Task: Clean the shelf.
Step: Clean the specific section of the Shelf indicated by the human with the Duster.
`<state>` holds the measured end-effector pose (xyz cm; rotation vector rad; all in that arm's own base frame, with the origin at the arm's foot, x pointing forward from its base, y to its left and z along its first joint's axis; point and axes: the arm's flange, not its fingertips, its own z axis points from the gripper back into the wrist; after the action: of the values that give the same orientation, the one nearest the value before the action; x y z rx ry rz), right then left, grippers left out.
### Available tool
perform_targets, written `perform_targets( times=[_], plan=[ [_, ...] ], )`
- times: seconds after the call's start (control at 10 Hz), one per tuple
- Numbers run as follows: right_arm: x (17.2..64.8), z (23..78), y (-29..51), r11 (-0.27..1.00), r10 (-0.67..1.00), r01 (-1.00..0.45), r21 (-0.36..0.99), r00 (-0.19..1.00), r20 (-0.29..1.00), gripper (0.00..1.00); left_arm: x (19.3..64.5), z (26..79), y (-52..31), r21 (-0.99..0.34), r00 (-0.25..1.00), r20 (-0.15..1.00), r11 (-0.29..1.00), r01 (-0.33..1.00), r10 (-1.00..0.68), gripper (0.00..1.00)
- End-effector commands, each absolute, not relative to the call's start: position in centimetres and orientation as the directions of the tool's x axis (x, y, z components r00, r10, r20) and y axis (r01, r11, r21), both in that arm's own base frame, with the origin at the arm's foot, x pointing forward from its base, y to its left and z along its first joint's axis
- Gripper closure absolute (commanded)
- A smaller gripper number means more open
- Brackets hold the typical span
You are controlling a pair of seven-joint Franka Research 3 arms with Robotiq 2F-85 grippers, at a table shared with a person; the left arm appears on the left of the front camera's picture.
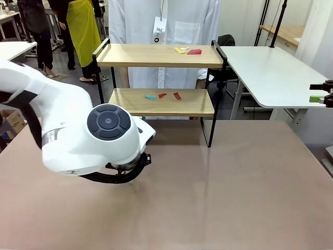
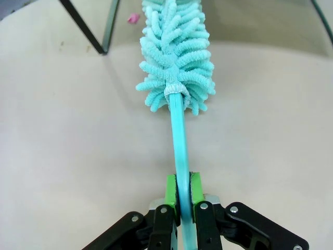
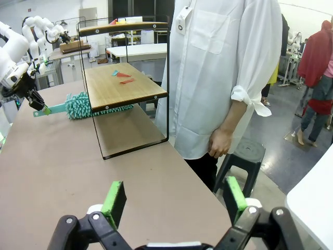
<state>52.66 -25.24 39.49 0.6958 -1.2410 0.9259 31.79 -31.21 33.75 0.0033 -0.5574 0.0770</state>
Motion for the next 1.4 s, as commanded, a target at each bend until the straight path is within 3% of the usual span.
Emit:
perform_targets(
  times=[0.0, 0.8, 1.1, 1.2, 1.3],
  plan=[
    [52.7, 40.2, -24.8, 0.486, 0.216, -0.873, -0.033, 0.083, 0.973, 0.00, 30.4, 36.2, -28.2, -0.007, 0.856, 0.513, 0.998, -0.068, 0.062, 0.87],
    [52.7, 40.2, -24.8, 0.486, 0.216, -0.873, -0.033, 0.083, 0.973, 0.00, 28.6, 37.2, -24.1, 0.123, 0.854, 0.517, 0.982, -0.141, 0.058, 0.87],
    [52.7, 40.2, -24.8, 0.486, 0.216, -0.873, -0.033, 0.083, 0.973, 0.00, 28.1, 37.7, -24.6, 0.115, 0.832, 0.554, 0.990, -0.083, 0.005, 0.87],
    [52.7, 40.2, -24.8, 0.486, 0.216, -0.873, -0.033, 0.083, 0.973, 0.00, 31.8, 37.5, -27.8, 0.122, 0.842, 0.536, 0.982, -0.141, 0.055, 0.87],
    [52.7, 40.2, -24.8, 0.486, 0.216, -0.873, -0.033, 0.083, 0.973, 0.00, 31.8, 37.5, -27.8, 0.122, 0.842, 0.536, 0.982, -0.141, 0.055, 0.87]
  ],
)
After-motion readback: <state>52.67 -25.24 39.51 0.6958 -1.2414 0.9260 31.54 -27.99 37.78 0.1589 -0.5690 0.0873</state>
